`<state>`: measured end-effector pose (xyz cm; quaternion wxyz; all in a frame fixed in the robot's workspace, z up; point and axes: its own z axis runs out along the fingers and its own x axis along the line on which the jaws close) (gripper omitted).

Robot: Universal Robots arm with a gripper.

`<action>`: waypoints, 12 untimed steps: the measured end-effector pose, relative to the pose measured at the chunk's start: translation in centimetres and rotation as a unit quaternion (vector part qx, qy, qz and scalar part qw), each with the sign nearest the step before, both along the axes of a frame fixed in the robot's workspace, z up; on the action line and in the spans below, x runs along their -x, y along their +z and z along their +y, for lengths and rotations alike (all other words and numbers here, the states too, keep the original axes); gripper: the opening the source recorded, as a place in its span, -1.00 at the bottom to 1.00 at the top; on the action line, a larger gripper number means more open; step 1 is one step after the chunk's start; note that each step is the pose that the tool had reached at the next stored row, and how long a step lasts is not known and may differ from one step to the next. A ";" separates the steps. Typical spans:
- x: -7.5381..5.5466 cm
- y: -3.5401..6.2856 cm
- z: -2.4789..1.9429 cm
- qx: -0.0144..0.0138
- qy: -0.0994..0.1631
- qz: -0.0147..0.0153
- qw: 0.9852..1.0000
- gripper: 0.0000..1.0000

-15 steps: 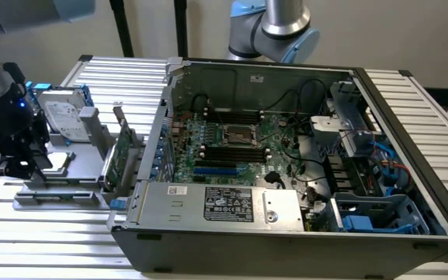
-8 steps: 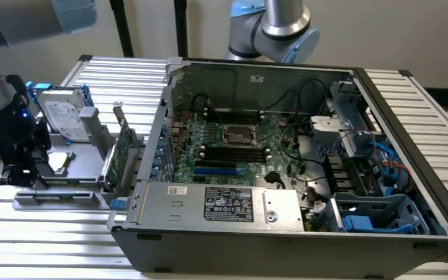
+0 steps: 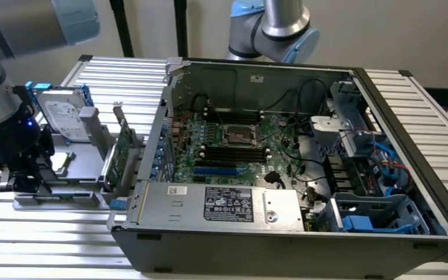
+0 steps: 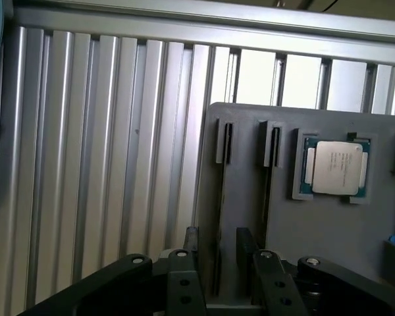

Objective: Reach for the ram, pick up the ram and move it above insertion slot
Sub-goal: 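Pick up the ram and move it above insertion slot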

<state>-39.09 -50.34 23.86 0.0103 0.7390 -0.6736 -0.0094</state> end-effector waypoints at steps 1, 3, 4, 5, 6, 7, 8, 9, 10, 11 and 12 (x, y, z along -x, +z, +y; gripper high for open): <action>0.0 -0.18 -0.01 0.000 0.000 0.000 1.000 -0.27; -0.1 -0.55 -0.01 0.000 0.000 0.000 1.000 -0.27; -0.1 -0.72 -0.01 0.000 0.000 0.000 1.000 -0.27; -0.1 -0.90 -0.01 -0.001 0.000 0.000 1.000 -0.27; -0.1 -1.08 -0.01 -0.001 0.000 0.000 1.000 -0.27; -0.2 -1.28 -0.02 -0.001 0.000 0.000 1.000 -0.27; -0.2 -1.46 -0.02 -0.001 0.000 0.000 1.000 -0.27; -0.2 -1.63 -0.02 -0.001 0.000 0.000 1.000 -0.27; -0.2 -1.82 -0.01 -0.001 0.000 0.000 1.000 -0.27; -0.2 -1.99 -0.02 -0.001 0.000 0.000 1.000 -0.27; -0.2 -2.18 -0.02 -0.001 0.000 0.000 1.000 -0.27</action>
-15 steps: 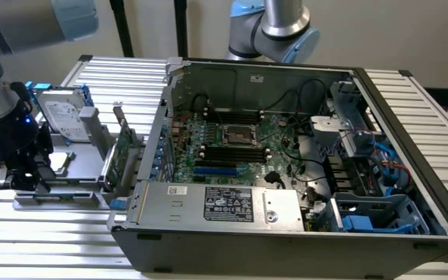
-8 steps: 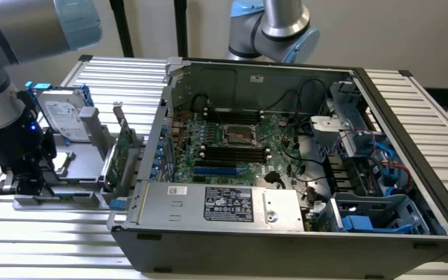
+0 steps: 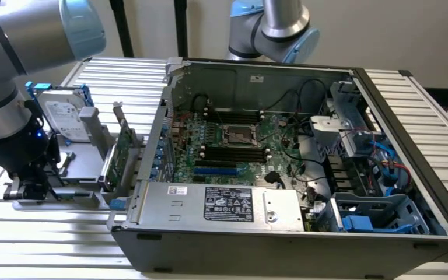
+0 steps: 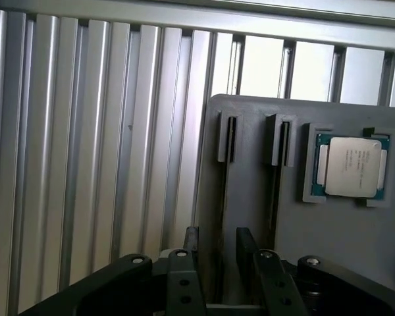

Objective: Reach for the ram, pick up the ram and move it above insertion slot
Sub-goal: 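Pick up the ram and move it above insertion slot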

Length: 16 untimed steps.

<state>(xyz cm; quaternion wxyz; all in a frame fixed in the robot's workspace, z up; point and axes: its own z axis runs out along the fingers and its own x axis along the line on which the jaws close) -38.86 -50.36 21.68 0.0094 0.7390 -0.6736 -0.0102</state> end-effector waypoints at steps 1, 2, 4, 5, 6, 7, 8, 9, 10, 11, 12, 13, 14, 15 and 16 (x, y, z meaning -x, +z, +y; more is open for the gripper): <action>0.0 -0.17 0.00 0.000 0.000 0.000 1.000 -0.27; 0.0 -0.36 0.00 0.000 0.000 0.000 1.000 -0.27; 0.0 -0.73 0.00 0.000 0.000 0.000 1.000 -0.27; 0.0 -0.90 0.02 0.000 0.000 0.000 1.000 -0.27; 0.0 -1.07 0.05 0.000 0.000 0.000 1.000 -0.27; 0.0 -1.18 0.09 -0.001 0.000 0.000 1.000 -0.27; 0.0 -1.25 0.13 -0.001 0.000 0.000 1.000 -0.27; 0.0 -1.29 0.18 -0.002 0.000 0.000 1.000 -0.27; 0.0 -1.32 0.22 -0.003 0.000 0.000 1.000 -0.27; 0.0 -1.36 0.26 -0.004 0.000 0.000 1.000 -0.27; 0.0 -1.41 0.30 -0.004 0.000 0.000 1.000 -0.27; 0.0 -1.46 0.30 -0.004 0.000 0.000 1.000 -0.27; 0.0 -1.52 0.30 -0.004 0.000 0.000 1.000 -0.27; 0.1 -1.58 0.31 -0.004 0.000 0.001 1.000 -0.27; 0.1 -1.64 0.31 -0.004 0.000 0.001 1.000 -0.27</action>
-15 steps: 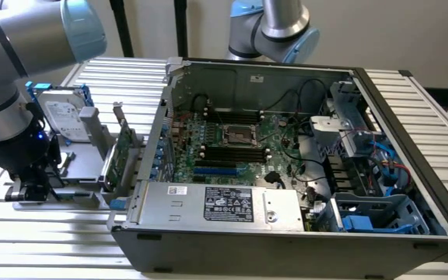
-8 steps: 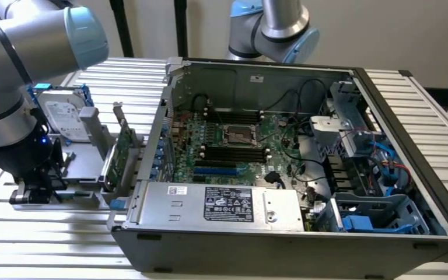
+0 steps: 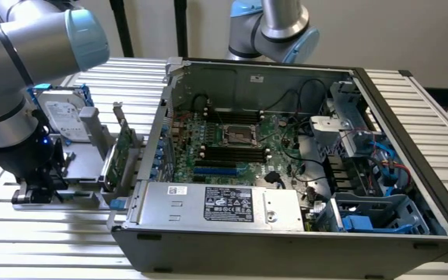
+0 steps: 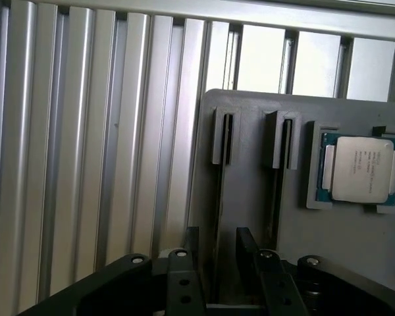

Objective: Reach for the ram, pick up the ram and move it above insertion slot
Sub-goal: 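Pick up the ram and move it above insertion slot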

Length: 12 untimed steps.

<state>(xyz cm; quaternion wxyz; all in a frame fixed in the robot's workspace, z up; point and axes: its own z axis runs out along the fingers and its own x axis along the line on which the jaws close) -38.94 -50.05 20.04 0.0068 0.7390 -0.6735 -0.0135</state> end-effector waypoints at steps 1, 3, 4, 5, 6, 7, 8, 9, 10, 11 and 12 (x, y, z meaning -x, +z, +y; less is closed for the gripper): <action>0.0 -0.03 0.00 0.000 0.000 0.000 1.000 -0.27; 0.0 -0.10 0.01 0.000 0.000 0.001 1.000 -0.31; 0.0 -0.16 0.01 0.000 0.000 0.001 1.000 -0.31; 0.0 -0.21 0.02 0.000 0.000 0.001 1.000 -0.44; 0.0 -0.25 0.02 0.000 0.000 0.001 1.000 -0.56; 0.0 -0.29 0.01 0.000 0.000 0.002 1.000 -0.56; 0.0 -0.29 0.01 0.000 -0.001 0.002 1.000 -0.69; 0.0 -0.30 0.01 0.000 -0.001 0.002 1.000 -0.73; 0.0 -0.30 0.01 0.000 -0.001 0.003 1.000 -0.73; 0.0 -0.31 0.01 0.000 -0.001 0.003 1.000 -0.73; 0.0 -0.32 0.01 0.000 -0.001 0.003 1.000 -0.73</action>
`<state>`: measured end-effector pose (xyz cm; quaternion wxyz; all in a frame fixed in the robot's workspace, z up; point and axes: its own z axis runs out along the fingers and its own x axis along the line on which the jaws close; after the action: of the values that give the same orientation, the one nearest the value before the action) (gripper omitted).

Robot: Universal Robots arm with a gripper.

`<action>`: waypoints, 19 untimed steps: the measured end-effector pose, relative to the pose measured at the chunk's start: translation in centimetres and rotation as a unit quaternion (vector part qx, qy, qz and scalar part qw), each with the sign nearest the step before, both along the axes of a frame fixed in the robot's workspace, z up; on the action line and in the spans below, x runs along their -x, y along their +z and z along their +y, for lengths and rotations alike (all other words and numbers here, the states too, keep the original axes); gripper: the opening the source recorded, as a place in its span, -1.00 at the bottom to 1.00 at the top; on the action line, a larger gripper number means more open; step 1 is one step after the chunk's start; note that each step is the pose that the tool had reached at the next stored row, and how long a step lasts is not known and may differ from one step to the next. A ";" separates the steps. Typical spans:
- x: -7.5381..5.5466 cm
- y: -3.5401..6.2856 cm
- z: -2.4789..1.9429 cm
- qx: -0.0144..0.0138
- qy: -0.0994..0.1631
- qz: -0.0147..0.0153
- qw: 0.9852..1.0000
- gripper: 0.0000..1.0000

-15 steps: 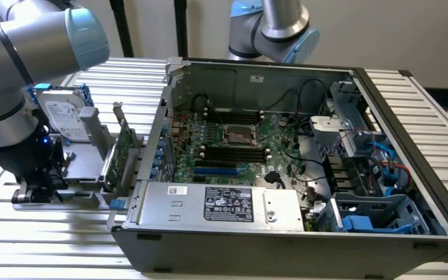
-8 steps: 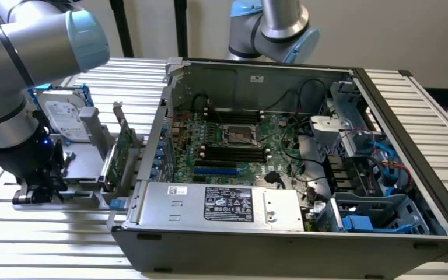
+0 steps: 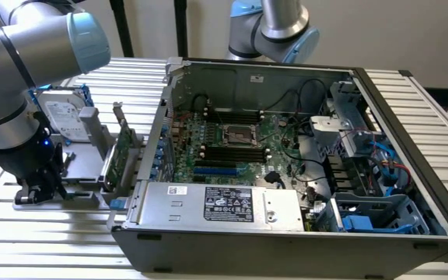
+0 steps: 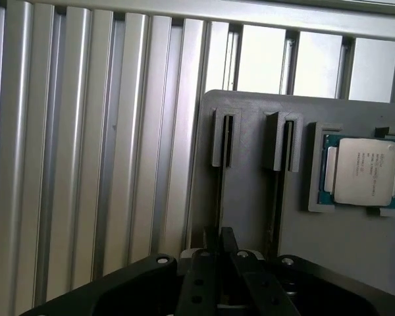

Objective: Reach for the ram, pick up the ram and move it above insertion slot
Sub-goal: 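Pick up the ram and move it above insertion slot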

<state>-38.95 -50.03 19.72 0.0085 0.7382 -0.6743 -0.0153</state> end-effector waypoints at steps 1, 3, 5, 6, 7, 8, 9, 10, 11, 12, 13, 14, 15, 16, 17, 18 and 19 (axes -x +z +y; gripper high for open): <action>0.0 0.00 0.00 0.000 0.000 0.000 1.000 -0.73; 0.0 0.00 0.00 0.000 0.000 0.000 1.000 -0.73; 0.0 0.00 0.00 0.000 0.000 0.000 1.000 -0.73; 0.0 0.00 0.00 0.000 0.000 0.000 1.000 -0.73; 0.0 0.00 0.00 0.000 0.000 0.000 1.000 -0.73; 0.0 0.00 0.00 0.000 0.000 0.000 1.000 -0.73; 0.0 0.00 0.00 0.000 0.000 0.000 1.000 -0.73; 0.0 0.06 0.00 0.000 0.000 0.000 1.000 -0.73; 0.0 0.22 0.00 0.000 0.000 0.000 1.000 -0.73; 0.0 0.51 0.00 0.000 0.000 0.000 1.000 -0.73; 0.0 0.85 0.00 0.000 0.000 0.000 1.000 -0.73; 0.0 1.25 0.00 0.000 0.000 0.000 1.000 -0.73; 0.0 1.68 0.00 0.000 0.000 0.000 1.000 -0.73; 0.0 2.14 0.00 0.000 0.000 0.000 1.000 -0.73; 0.0 2.60 0.00 0.000 0.000 0.000 1.000 -0.73; 0.0 3.05 -0.01 0.000 0.000 0.000 1.000 -0.73; 0.0 3.51 -0.01 0.000 0.000 0.000 1.000 -0.73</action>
<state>-38.93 -50.04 23.23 0.0084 0.7382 -0.6743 -0.0154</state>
